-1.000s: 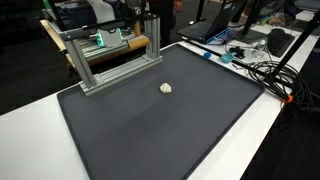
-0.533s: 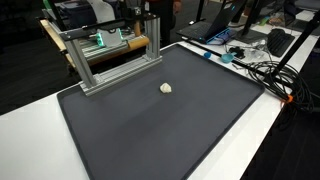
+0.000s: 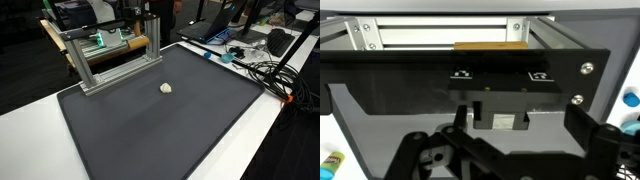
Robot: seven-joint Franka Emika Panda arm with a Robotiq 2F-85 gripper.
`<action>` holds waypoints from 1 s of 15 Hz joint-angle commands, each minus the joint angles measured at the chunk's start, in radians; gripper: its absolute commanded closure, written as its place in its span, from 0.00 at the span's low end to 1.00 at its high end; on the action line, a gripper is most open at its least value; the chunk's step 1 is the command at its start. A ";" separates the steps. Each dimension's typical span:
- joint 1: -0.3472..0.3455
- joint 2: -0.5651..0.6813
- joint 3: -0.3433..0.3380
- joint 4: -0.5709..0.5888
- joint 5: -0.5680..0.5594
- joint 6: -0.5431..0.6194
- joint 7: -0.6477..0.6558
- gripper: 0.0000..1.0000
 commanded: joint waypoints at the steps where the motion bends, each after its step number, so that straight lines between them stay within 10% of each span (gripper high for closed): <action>1: -0.013 0.022 0.026 0.001 0.002 0.068 0.032 0.03; 11: -0.061 0.079 0.037 0.005 -0.040 0.041 0.045 0.02; 15: -0.057 0.080 0.040 0.006 -0.044 0.007 0.041 0.37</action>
